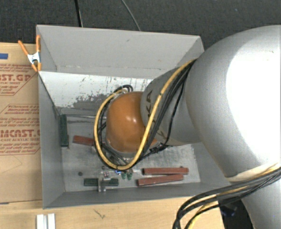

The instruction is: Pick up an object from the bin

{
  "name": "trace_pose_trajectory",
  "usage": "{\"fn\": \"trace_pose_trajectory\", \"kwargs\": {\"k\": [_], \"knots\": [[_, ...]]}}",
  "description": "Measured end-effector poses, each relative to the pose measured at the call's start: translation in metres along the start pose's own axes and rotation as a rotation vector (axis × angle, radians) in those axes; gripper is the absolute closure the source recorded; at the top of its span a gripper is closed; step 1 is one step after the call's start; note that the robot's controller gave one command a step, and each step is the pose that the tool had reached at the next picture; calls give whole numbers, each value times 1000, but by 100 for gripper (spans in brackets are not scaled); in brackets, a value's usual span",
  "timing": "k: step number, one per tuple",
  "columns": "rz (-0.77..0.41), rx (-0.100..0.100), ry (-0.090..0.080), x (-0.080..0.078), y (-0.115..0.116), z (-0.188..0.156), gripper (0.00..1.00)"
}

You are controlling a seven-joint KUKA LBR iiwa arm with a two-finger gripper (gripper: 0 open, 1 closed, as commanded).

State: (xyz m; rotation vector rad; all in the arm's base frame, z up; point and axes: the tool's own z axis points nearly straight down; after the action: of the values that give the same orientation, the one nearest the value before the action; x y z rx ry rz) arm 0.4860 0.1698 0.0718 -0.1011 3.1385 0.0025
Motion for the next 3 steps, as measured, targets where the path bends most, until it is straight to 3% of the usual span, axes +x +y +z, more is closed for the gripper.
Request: {"fn": "trace_pose_trajectory", "kwargs": {"k": [1, 2, 3], "knots": [[88, 1, -1, -1, 0, 0, 0], [35, 0, 5, 1, 2, -1, 100], [25, 0, 5, 1, 2, -1, 100]]}}
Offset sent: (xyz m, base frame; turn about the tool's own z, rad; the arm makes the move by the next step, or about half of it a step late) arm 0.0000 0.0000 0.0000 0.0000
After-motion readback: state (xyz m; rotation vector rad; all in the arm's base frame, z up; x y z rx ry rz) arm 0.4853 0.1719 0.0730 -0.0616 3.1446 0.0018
